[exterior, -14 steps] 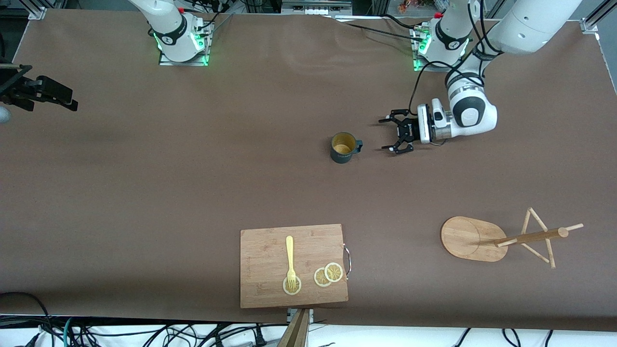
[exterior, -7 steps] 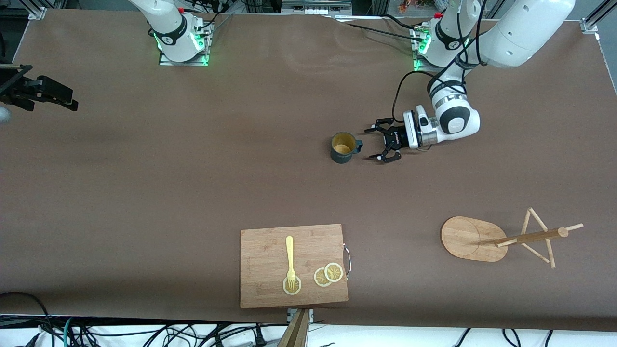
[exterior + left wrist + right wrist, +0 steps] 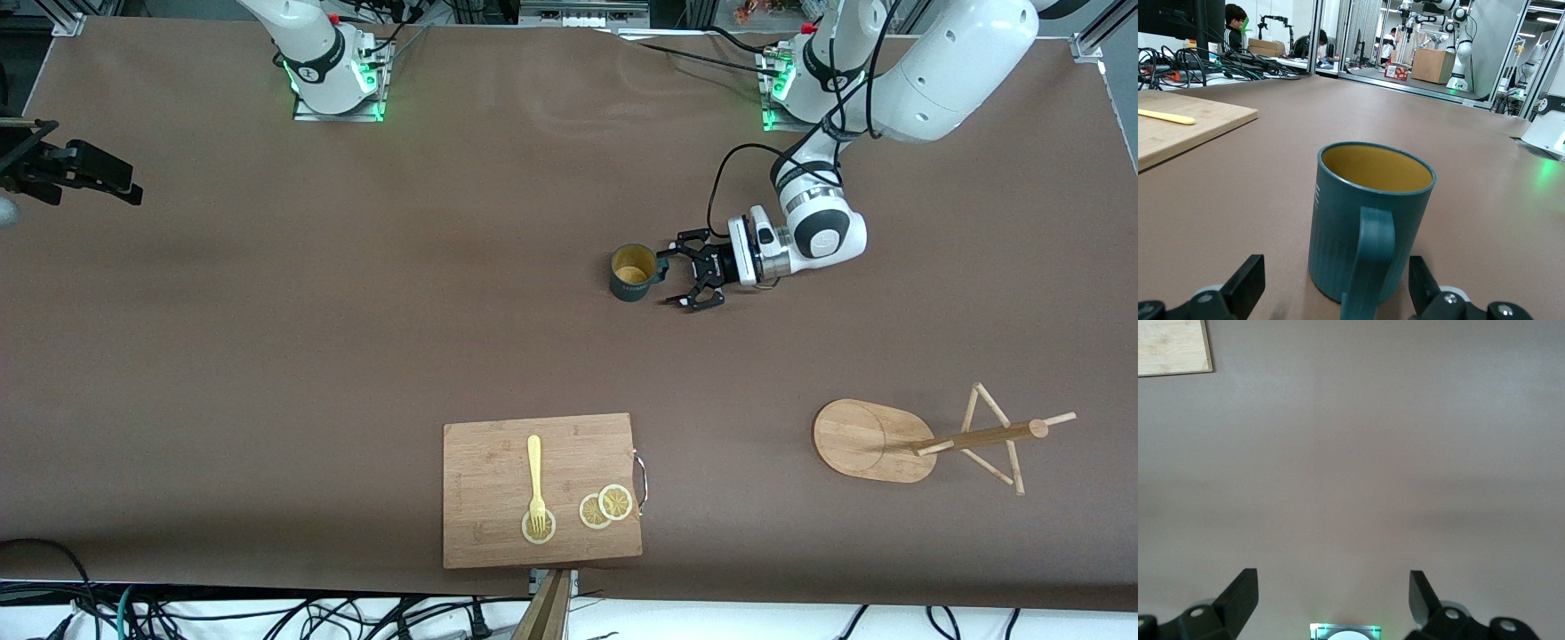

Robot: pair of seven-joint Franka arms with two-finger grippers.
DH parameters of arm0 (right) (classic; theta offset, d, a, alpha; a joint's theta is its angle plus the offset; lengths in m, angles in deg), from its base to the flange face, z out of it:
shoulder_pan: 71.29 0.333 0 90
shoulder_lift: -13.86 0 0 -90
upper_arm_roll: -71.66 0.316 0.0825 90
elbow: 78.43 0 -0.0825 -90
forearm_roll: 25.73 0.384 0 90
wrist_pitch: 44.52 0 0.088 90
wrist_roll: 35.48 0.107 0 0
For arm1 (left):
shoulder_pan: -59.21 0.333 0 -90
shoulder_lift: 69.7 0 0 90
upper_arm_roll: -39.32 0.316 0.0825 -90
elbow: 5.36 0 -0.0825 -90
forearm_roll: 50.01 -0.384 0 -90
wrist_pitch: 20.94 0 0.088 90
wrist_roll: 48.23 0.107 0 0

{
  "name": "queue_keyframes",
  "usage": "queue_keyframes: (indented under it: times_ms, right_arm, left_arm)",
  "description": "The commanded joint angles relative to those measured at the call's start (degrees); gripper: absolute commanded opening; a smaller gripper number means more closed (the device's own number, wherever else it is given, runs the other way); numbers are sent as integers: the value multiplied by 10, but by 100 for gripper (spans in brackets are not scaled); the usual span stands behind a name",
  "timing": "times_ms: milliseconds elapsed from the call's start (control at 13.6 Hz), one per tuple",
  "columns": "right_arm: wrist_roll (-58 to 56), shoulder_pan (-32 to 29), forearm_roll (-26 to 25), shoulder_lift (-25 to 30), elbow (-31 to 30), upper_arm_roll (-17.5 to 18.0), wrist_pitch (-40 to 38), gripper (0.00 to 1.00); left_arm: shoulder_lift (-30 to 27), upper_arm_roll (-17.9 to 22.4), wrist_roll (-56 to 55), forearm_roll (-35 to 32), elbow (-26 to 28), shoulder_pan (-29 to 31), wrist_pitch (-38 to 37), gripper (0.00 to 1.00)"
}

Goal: Pass cup and hang on rack
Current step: 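Lower the left gripper to the mug and grasp its body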

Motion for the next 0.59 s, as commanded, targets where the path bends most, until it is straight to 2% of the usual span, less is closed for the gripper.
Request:
queue_keyframes:
  times_ms: [0,294,367,514]
  right_arm:
    - [-6,0,-6,0,5,-3,0,100]
    - [-6,0,-6,0,5,-3,0,100]
    - [-6,0,-6,0,5,-4,0,100]
    - [-6,-1,-5,0,5,-4,0,100]
  left_arm:
    - [13,-2,108,34,-3,0,1,70]
    - [12,-3,121,34,-3,0,1,52]
    - [12,-3,123,35,-3,0,1,41]
    - [13,-3,138,36,-3,0,1,11]
